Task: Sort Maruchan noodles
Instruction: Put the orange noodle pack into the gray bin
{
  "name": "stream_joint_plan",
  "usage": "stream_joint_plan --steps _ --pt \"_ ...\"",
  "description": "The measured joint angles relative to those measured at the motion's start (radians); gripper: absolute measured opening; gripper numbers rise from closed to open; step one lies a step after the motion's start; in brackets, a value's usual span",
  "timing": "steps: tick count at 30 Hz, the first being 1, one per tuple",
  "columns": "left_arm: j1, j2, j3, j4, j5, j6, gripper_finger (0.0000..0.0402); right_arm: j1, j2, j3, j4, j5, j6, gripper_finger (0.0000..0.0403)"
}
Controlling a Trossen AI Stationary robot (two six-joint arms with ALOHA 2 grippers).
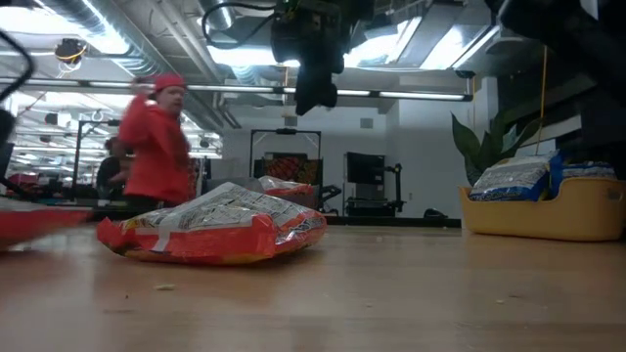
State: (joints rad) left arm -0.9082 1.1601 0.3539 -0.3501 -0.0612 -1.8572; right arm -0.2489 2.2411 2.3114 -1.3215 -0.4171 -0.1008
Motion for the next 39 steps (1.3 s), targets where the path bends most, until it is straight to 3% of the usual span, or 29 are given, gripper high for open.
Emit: stream_joint_plan --steps 7,13,17,19,25,28,31,35,39 --pt "0.234 0.08 -0.003 0.12 -0.25 0.057 0.0 0.0 -0.054 0.0 0.004 0.008 0.045 0.0113" --pt "0.522 0.122 -0.008 0.288 -0.4 0.307 0.0 0.001 -0.108 0.0 -0.035 0.013 0.077 0.0113" --pt "0.738 0.187 -0.007 0.509 -0.377 0.527 0.0 0.014 -0.139 0.0 -0.059 0.014 0.079 0.0113" --pt "0.829 0.206 -0.006 0.625 -0.312 0.624 0.0 0.022 -0.156 0.0 -0.061 0.025 0.078 0.0113" --pt "0.995 0.097 -0.005 0.65 -0.057 0.768 0.0 0.011 -0.185 0.0 -0.095 0.062 0.074 0.0113" --pt "1.02 -0.023 -0.001 0.549 0.049 0.8 0.0 0.003 -0.212 0.0 -0.105 0.063 0.088 0.0113" --pt "0.964 -0.134 0.034 0.294 0.105 0.859 0.0 0.015 -0.236 0.0 -0.113 0.066 0.097 0.0113" --pt "0.81 -0.201 0.101 -0.012 0.064 0.925 0.0 0.043 -0.259 0.0 -0.115 0.134 0.12 0.0113" --pt "0.638 -0.175 0.127 -0.018 -0.001 0.887 0.0 0.08 -0.266 0.001 -0.112 0.21 0.124 0.0113"
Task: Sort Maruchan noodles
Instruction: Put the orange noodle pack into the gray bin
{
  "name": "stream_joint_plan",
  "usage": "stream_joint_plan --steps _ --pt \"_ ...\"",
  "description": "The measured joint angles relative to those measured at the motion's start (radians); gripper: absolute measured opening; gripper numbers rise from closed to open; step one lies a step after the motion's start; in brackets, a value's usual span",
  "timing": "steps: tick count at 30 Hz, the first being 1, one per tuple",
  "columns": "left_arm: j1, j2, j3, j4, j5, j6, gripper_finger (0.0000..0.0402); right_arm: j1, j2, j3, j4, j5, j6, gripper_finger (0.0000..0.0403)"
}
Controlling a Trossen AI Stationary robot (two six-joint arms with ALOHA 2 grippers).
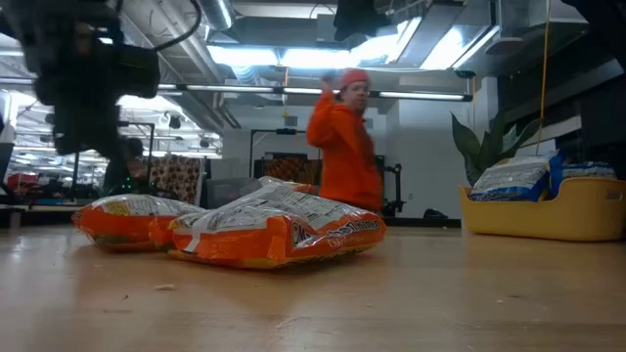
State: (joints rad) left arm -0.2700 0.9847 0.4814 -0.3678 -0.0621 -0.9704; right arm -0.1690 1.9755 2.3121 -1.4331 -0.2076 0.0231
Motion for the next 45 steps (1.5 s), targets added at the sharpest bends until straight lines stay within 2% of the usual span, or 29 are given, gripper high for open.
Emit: stream_joint_plan --steps 3,6,10,16,19,24,29,34,37,41,45 --pt "-0.106 0.08 0.0 0.03 -0.006 -0.076 0.0 0.024 0.002 -0.017 0.029 0.015 -0.001 0.0113" --pt "-0.191 0.175 0.0 0.077 -0.018 -0.152 0.0 0.034 0.009 -0.097 0.108 0.006 0.018 0.0113" --pt "-0.236 0.29 0.0 0.174 -0.08 -0.223 0.0 0.023 0.007 -0.238 0.225 -0.001 0.062 0.0113" --pt "-0.184 0.397 0.0 0.291 -0.201 -0.231 0.0 0.011 0.008 -0.403 0.395 -0.054 0.127 0.0113" --pt "-0.131 0.467 0.0 0.358 -0.217 -0.168 0.0 0.011 0.008 -0.454 0.472 -0.05 0.138 0.0113" --pt "-0.02 0.548 0.003 0.484 -0.23 -0.041 0.0 -0.012 0.001 -0.577 0.715 -0.051 0.193 0.0113" --pt "0.082 0.523 -0.001 0.506 -0.179 0.035 0.0 -0.09 0.0 -0.781 0.999 -0.151 0.4 0.0113" --pt "0.156 0.397 -0.001 0.505 -0.1 0.039 0.0 -0.12 0.0 -0.949 1.23 -0.281 0.52 0.0113" --pt "0.169 0.306 -0.001 0.508 -0.07 0.036 0.0 -0.106 0.0 -0.996 1.28 -0.261 0.523 0.0113" --pt "0.164 0.222 0.0 0.493 -0.122 0.039 0.0 -0.084 0.0 -1.053 1.294 -0.176 0.519 0.0116" --pt "0.163 0.233 0.0 0.393 -0.149 0.04 0.0 -0.071 0.0 -1.081 1.32 -0.204 0.528 0.0157"
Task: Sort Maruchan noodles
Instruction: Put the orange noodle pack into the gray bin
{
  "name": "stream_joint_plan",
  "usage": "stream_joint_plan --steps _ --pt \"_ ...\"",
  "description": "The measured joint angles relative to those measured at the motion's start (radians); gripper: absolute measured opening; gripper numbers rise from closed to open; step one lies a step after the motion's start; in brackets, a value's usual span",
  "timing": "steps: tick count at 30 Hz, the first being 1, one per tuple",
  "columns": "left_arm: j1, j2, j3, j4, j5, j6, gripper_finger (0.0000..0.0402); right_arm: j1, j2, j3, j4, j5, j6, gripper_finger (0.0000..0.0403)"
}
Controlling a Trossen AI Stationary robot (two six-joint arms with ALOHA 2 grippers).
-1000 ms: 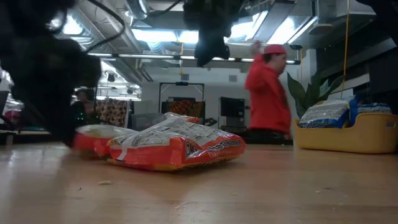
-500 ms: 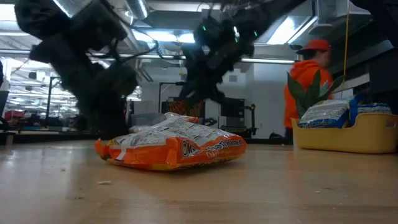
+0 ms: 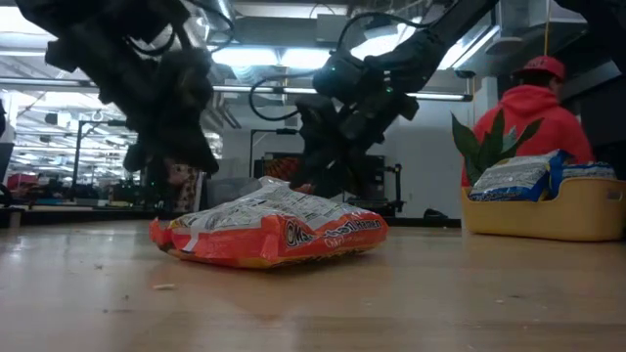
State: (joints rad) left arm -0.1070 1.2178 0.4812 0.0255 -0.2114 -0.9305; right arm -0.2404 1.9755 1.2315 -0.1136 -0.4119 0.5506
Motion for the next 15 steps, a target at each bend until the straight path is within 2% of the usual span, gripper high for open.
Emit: stream_joint_plan --steps 4,8,11,15 --pt "0.0 0.059 0.0 0.012 -0.008 0.031 0.0 0.006 0.0 -0.003 -0.015 0.031 0.002 0.0225" --pt "-0.001 0.136 0.0 0.015 -0.025 0.047 0.0 0.004 0.0 -0.003 -0.041 0.123 0.01 0.0279" --pt "-0.001 0.189 0.0 0.039 -0.038 0.048 0.0 0.004 0.0 -0.003 -0.05 0.139 0.021 0.0299" --pt "-0.001 0.256 0.0 0.131 -0.042 0.051 0.0 0.006 0.0 -0.003 -0.052 0.138 0.021 0.0304"
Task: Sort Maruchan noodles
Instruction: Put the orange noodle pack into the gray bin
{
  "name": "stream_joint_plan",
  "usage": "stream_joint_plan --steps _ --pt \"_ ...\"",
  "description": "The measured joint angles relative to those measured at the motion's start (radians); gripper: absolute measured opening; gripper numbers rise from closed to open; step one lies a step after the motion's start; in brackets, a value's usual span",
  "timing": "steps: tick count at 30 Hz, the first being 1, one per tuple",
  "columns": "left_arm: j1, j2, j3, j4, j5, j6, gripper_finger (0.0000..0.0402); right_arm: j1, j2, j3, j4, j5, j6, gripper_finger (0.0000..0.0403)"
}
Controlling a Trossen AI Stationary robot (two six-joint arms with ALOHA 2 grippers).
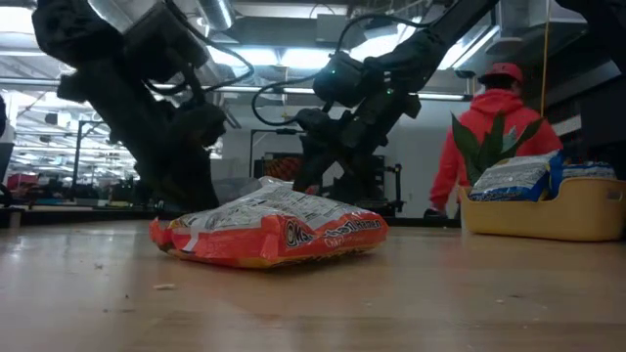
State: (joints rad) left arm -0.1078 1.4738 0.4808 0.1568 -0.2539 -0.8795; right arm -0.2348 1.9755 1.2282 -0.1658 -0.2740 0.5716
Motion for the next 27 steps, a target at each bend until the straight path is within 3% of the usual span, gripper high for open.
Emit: stream_joint_plan --steps 11,22,27 --pt "0.001 0.178 0.005 0.159 -0.007 -0.035 0.0 0.006 0.027 0.0 -0.028 -0.031 0.0 0.03" --pt "0.049 0.195 0.003 0.211 0.019 -0.037 0.0 0.044 0.074 0.004 0.049 -0.058 0.004 0.0301" --pt "0.051 0.196 0.003 0.211 0.012 -0.035 0.0 0.045 0.077 0.018 0.047 -0.087 0.027 0.0243"
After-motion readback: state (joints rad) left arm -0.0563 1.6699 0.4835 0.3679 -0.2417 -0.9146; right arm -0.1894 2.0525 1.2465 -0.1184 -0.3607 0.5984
